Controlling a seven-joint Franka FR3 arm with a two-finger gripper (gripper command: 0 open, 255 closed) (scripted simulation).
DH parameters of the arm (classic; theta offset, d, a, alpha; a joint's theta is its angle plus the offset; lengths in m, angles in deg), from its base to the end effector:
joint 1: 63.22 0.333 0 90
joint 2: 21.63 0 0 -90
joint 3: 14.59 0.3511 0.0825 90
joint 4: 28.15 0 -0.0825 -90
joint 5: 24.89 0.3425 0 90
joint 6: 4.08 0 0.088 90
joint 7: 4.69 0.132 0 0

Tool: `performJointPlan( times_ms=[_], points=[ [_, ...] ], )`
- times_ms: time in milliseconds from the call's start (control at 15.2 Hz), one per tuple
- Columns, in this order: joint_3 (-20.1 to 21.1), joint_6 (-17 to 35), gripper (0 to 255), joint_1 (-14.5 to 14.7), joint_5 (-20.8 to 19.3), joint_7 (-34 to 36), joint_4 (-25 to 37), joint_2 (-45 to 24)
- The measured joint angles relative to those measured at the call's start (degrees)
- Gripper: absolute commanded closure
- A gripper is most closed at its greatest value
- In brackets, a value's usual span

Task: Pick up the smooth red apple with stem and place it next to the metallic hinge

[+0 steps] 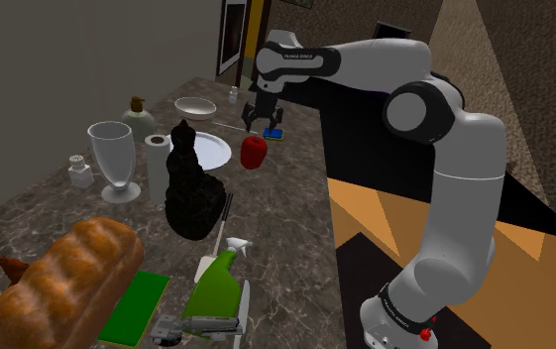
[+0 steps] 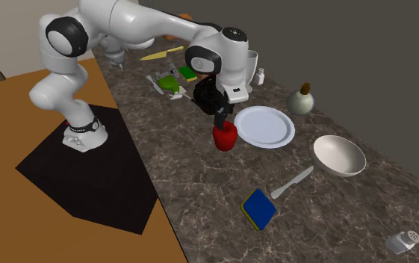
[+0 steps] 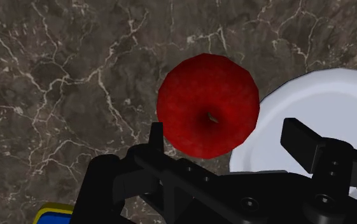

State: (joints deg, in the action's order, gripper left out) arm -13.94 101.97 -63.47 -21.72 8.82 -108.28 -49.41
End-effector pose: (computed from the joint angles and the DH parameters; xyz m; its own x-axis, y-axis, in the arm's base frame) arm 0.6716 0.0089 0.4438 0.9691 -0.2424 -0.0455 -0.2445 -0.9684 -0.0486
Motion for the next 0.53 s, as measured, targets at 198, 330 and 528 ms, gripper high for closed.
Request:
performJointPlan(
  times_ms=[198,330,528],
  points=[
    [0.0,1.9,0,0.1,0.0,0.1,-1.6,-0.4],
    [0.0,2.4,0,0.1,0.0,0.0,-2.1,-0.3],
    [0.1,2.6,0,0.1,0.0,0.0,-2.2,-0.4]
  ],
)
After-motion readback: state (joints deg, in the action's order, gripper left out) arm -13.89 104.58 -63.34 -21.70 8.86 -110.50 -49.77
